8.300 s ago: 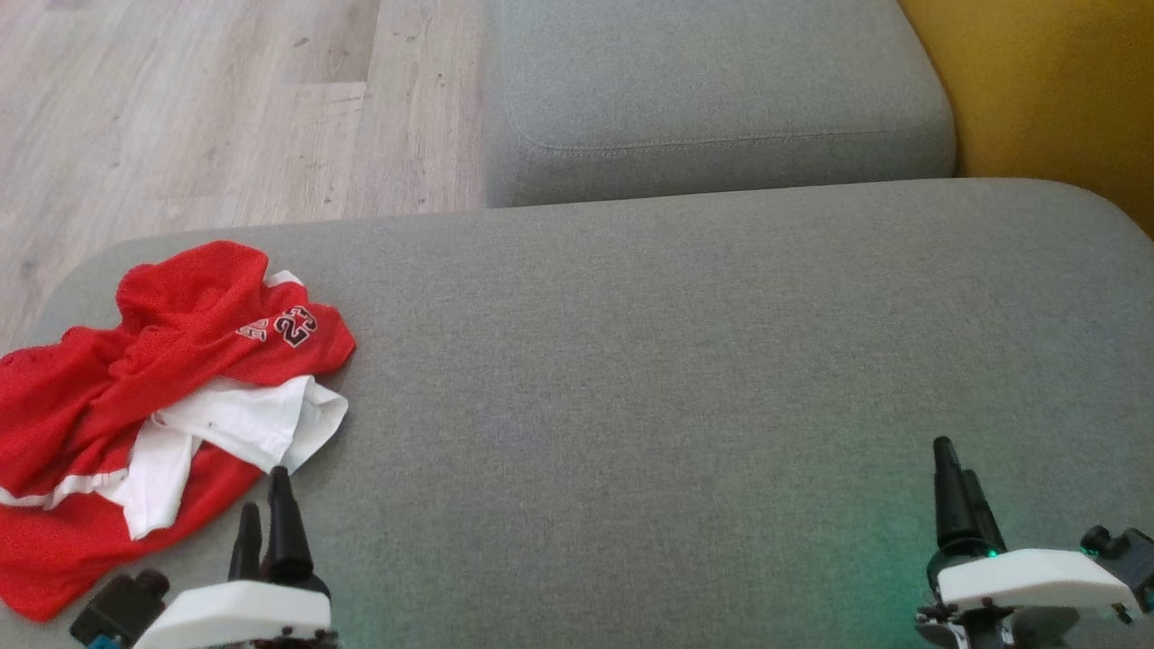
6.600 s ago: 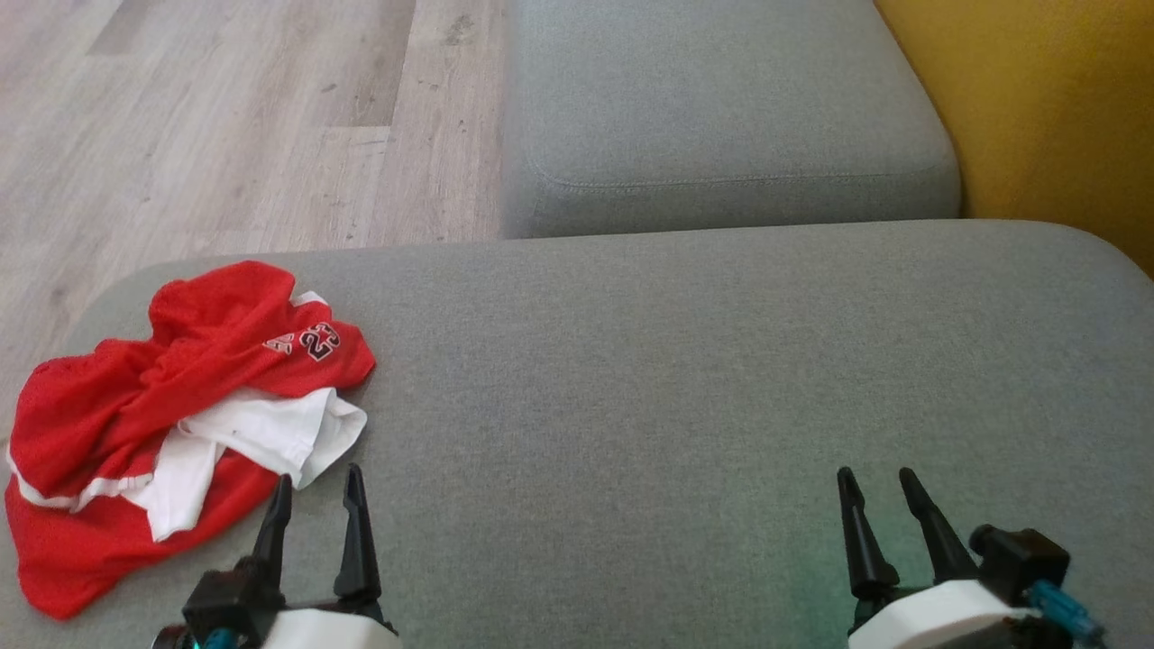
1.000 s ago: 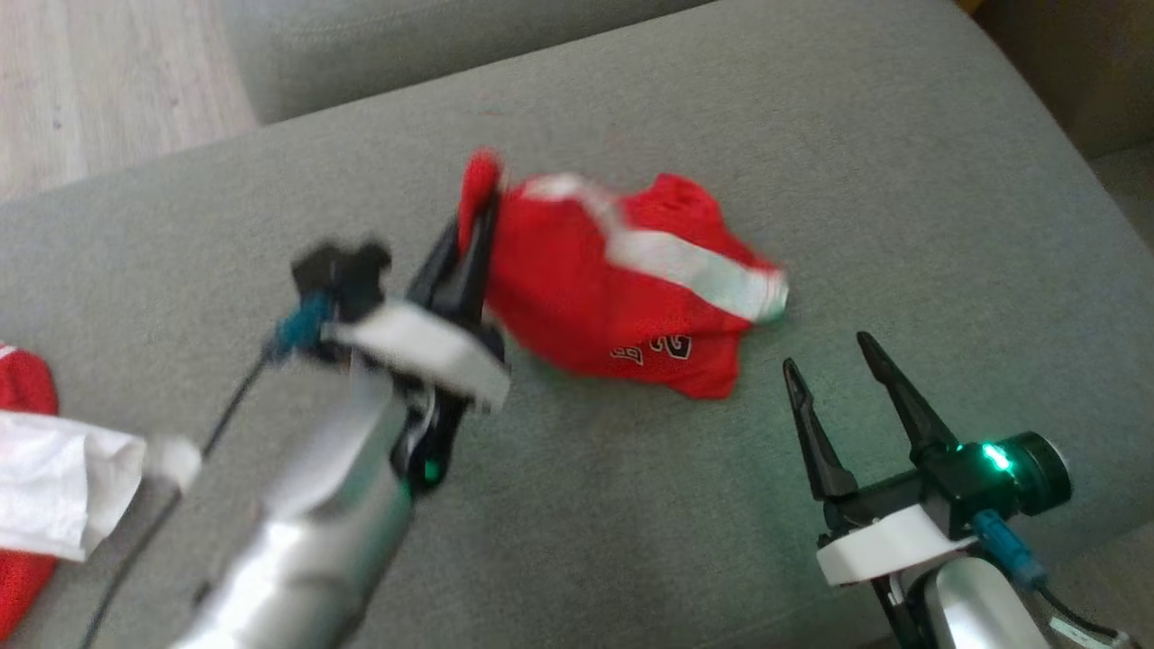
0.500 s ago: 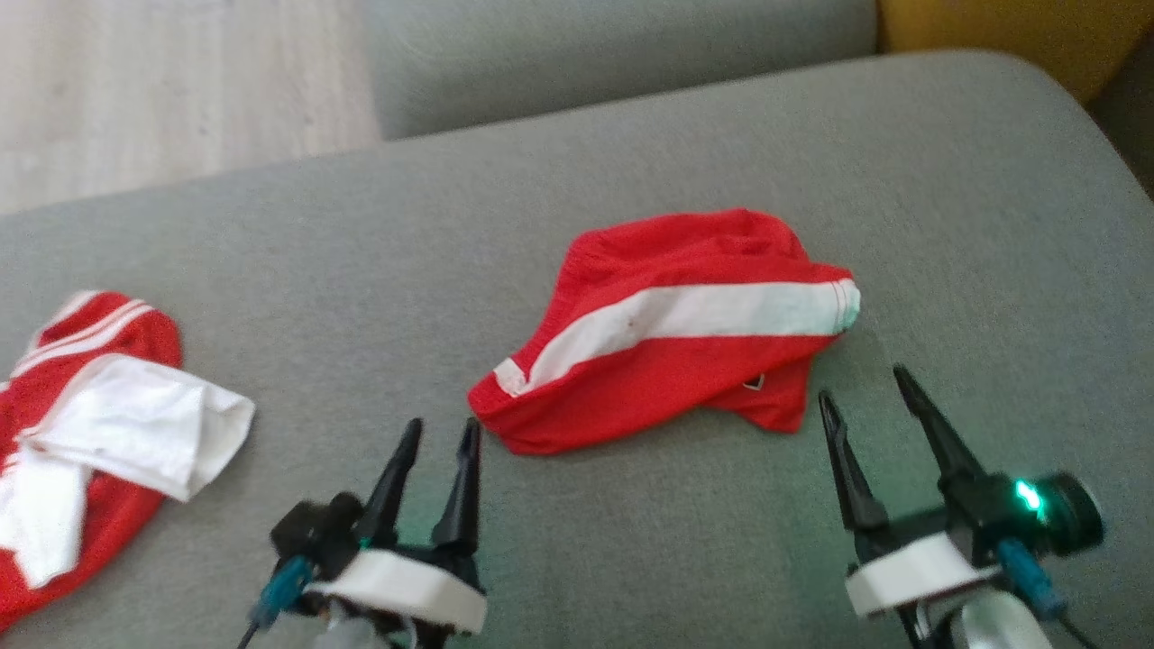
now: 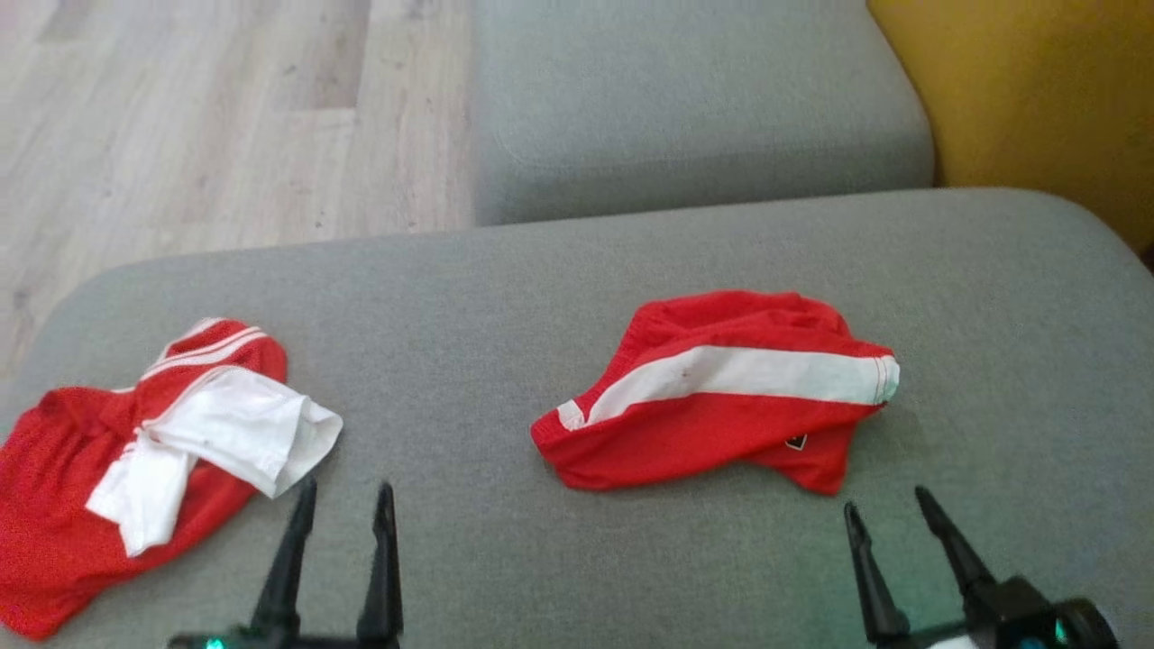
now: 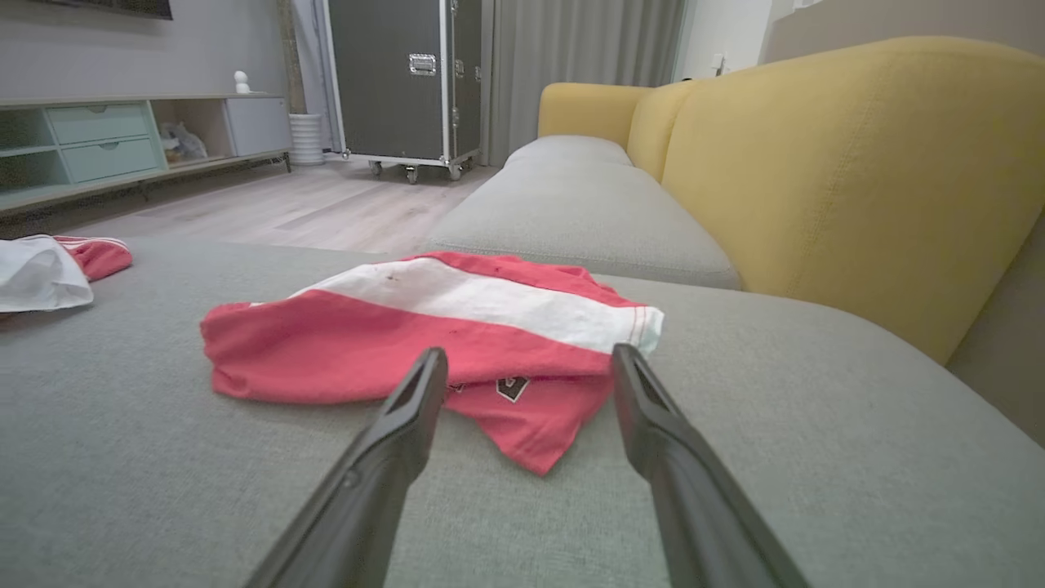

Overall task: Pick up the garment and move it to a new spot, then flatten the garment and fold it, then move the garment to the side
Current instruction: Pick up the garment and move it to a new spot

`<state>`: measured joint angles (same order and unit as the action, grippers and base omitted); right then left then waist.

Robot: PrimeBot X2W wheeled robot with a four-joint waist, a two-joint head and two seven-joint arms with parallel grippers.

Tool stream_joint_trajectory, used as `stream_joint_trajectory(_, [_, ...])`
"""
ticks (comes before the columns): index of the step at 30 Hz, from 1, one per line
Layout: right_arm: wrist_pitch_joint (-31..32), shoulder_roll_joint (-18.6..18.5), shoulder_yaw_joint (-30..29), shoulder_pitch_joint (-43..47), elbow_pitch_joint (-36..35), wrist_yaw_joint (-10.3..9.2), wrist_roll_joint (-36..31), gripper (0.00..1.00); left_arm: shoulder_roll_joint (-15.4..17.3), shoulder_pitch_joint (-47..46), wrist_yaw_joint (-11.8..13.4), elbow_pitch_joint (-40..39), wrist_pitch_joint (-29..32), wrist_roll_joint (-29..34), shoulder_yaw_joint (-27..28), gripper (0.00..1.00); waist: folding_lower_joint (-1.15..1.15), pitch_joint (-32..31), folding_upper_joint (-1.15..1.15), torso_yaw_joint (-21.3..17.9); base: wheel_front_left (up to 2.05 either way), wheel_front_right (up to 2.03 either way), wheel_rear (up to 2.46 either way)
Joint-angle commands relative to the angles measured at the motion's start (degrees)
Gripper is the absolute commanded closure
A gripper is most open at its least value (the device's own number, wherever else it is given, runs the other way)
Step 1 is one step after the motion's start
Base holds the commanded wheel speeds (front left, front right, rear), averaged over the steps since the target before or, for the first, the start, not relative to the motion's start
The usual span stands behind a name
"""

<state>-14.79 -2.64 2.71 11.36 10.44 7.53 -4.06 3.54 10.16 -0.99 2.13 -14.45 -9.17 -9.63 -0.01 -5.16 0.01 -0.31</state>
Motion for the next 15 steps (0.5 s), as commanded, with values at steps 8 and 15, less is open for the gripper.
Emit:
stream_joint_trajectory(8, [-0.2,-0.6,2.1,0.8,-2.4,-0.04,2.1,0.0,-0.5,3.5,0.2,-2.1,-0.5,5.2,1.9,0.0,0.01,-2.6,-0.01,1.2,0.0,0.0,0.0])
stream_joint_trajectory(15, [-0.2,-0.9,2.7,1.8,-3.2,-0.04,2.0,0.0,-0.6,3.9,0.8,0.4,-0.5,5.0,2.2,0.0,0.01,-3.1,-0.01,1.1,0.0,0.0,0.0])
